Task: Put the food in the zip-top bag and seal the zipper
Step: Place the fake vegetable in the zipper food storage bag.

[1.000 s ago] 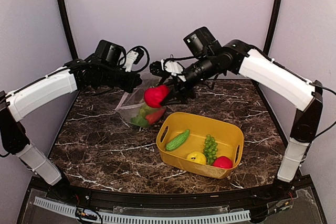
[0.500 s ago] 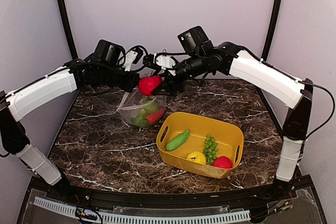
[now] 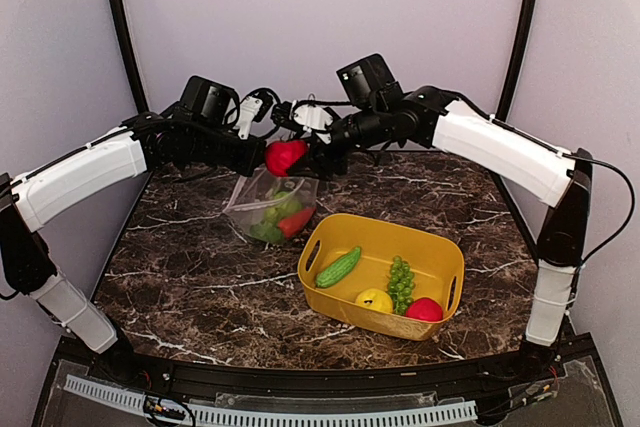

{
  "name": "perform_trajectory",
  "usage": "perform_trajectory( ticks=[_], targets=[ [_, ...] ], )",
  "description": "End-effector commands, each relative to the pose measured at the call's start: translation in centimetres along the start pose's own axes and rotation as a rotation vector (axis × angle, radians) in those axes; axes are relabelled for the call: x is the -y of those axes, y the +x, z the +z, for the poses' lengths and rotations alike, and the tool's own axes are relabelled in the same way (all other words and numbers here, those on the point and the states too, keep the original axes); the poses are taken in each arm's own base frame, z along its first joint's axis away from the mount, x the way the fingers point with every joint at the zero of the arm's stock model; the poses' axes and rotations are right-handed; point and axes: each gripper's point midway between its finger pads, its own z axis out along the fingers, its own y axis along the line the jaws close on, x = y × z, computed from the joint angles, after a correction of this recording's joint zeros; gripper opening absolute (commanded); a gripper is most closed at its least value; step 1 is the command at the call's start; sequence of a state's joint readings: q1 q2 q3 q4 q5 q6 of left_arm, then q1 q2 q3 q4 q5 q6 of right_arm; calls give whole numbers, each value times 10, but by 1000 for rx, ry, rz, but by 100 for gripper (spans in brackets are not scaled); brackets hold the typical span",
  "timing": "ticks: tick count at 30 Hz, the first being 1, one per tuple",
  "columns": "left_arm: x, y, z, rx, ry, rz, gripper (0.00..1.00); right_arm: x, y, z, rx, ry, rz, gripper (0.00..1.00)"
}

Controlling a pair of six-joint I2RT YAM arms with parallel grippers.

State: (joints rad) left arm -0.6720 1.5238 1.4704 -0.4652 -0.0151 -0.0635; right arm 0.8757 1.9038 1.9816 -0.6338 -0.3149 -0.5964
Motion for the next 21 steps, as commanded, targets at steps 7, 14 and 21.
perform_trajectory(
  ticks=[7,14,21],
  targets=[
    [-1,-13,-18,51,-1,-15,1,26,22,7,-71,150,34,70],
    [-2,-12,-16,46,-3,-15,1,42,14,-7,-70,237,63,77],
    [-2,-9,-13,37,-8,-17,1,38,13,-9,-73,235,66,83]
  ],
)
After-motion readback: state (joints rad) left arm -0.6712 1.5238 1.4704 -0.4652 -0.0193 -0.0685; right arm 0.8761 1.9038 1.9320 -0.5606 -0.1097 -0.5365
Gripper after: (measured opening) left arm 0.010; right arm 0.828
